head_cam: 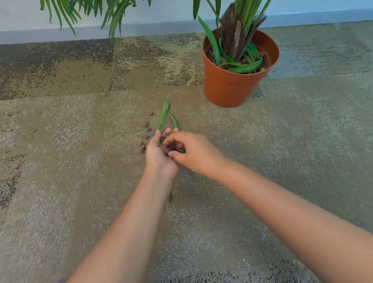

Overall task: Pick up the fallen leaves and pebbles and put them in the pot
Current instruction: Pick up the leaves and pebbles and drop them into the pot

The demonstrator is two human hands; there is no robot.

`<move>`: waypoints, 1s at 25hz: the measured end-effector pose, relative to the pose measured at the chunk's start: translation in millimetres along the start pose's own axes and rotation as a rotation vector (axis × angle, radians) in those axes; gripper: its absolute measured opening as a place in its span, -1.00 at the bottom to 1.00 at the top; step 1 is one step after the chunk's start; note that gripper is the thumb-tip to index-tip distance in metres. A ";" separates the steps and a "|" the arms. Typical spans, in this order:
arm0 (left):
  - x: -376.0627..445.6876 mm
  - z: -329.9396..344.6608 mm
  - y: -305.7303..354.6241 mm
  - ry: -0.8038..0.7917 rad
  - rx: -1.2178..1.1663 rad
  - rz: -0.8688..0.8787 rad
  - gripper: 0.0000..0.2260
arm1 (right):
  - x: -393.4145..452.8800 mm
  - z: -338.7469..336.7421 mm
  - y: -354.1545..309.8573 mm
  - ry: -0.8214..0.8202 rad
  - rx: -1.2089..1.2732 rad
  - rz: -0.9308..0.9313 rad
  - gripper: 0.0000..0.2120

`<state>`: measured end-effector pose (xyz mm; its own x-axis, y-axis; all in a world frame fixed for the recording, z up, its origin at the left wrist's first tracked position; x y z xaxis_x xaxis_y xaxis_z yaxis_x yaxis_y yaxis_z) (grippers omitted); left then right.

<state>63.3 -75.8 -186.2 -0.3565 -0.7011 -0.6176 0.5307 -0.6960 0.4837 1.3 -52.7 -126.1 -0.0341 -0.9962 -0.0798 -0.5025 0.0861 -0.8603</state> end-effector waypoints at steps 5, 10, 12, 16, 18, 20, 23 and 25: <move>-6.3 -20.0 20.3 0.044 -0.044 0.052 -0.68 | 4.3 -22.2 32.7 0.240 0.267 0.102 -0.75; -12.1 -54.4 36.1 0.128 -0.085 0.094 -0.69 | -16.7 23.2 68.3 -0.049 -0.115 0.141 -0.73; -12.7 -63.6 32.0 0.162 -0.087 0.090 -0.69 | -23.8 29.7 70.2 -0.057 -0.259 0.063 -0.72; -12.4 -66.8 12.8 0.162 -0.078 0.056 -0.71 | -12.4 17.1 61.0 0.005 -0.174 0.116 -0.84; -11.8 -62.7 5.1 0.144 -0.046 0.032 -0.73 | -4.4 5.5 45.5 0.109 0.004 0.122 -0.88; -11.3 -57.9 1.8 0.133 -0.035 0.010 -0.73 | 2.2 12.0 22.8 0.081 0.197 0.074 -0.86; -10.7 -53.4 6.4 0.111 -0.135 0.009 -0.73 | 8.3 22.5 15.9 0.086 0.627 0.174 -0.75; -8.0 -54.8 14.7 0.120 -0.194 0.022 -0.72 | 11.5 6.4 34.7 0.223 0.561 0.259 -0.79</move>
<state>116.0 -71.9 -208.1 -0.2548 -0.6843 -0.6832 0.6797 -0.6293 0.3769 -11.0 -61.1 -160.1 -0.3025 -0.9155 -0.2654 0.0705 0.2562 -0.9640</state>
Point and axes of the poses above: each hand's wrist, its own x-axis towards the middle knuckle, its own z-axis out of the palm, y = z × x, the point moved 7 cm from there along x, towards the middle knuckle, and after that the axes turned 15 degrees about x, right-handed, at the moved point
